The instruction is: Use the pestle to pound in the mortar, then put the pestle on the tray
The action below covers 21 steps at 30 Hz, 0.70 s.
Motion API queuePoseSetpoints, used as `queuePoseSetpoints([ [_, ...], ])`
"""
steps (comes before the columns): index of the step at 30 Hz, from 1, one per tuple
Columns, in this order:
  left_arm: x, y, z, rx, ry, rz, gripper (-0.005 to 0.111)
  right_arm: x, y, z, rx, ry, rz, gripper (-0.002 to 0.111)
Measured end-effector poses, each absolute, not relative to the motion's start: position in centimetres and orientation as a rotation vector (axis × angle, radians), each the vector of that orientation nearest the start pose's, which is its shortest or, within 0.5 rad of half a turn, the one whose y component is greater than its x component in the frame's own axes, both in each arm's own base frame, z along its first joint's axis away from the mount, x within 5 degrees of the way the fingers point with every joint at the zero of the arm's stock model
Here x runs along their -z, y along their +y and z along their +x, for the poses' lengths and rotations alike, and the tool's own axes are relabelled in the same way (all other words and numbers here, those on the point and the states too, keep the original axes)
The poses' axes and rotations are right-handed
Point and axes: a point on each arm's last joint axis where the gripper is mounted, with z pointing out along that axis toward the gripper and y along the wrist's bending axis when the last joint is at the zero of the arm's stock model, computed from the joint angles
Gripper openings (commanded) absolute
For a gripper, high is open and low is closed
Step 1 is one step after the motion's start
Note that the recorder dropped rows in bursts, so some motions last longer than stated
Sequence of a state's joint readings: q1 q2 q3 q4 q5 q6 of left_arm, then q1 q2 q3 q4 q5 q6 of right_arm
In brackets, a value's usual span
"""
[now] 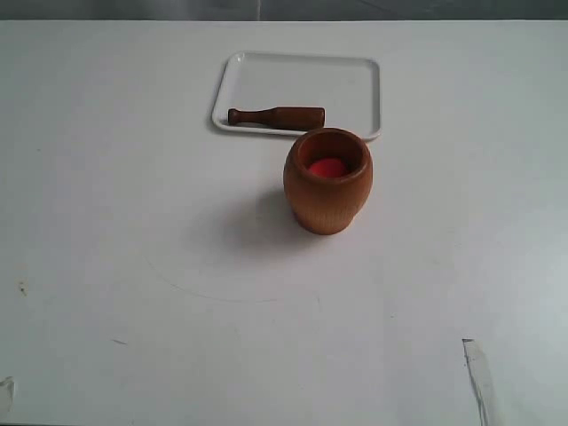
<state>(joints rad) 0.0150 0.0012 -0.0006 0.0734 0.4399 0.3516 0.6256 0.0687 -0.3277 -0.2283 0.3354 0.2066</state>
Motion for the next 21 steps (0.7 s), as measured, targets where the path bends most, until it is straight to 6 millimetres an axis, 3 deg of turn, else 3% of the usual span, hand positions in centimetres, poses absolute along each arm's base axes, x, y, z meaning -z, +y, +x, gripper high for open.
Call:
queuePoseSetpoints([
  [14, -17.4, 0.4, 5.1, -0.320, 1.901, 0.367, 0.000, -28.0, 0.1, 3.2, -0.157, 1.552, -0.035, 0.000],
  [21, -17.4, 0.4, 5.1, -0.320, 1.901, 0.367, 0.000, -27.8, -0.1, 3.3, -0.123, 1.549, 0.036, 0.000],
])
